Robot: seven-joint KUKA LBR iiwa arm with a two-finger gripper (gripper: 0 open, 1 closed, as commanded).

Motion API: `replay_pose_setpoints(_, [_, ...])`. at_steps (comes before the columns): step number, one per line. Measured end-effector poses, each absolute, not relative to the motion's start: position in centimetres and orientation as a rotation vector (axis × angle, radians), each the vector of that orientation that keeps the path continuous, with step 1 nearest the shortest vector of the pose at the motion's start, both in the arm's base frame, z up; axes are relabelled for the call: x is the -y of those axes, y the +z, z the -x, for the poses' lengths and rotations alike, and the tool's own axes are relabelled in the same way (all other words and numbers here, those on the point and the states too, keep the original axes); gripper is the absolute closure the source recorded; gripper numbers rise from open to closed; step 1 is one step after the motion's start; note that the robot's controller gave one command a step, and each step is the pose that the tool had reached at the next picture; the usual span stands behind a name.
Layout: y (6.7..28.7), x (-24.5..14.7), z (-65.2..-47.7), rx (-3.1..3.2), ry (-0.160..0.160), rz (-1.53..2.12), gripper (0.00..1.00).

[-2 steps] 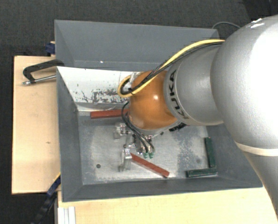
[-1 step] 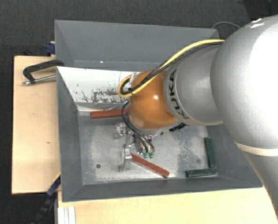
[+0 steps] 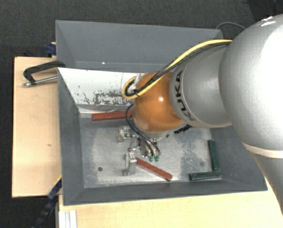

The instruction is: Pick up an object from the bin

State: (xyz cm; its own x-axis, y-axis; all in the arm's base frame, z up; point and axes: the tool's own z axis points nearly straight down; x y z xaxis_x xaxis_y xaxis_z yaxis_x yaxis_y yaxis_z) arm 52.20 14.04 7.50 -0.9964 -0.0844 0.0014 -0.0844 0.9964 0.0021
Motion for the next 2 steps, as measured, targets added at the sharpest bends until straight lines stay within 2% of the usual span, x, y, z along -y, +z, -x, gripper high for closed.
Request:
replay_pose_setpoints(1, [8.8, -9.0, -51.2, 3.104, -0.002, -0.495, 0.0])
replay_pose_setpoints(2, [7.1, -9.7, -49.9, 3.142, -0.002, 0.029, 1.0])
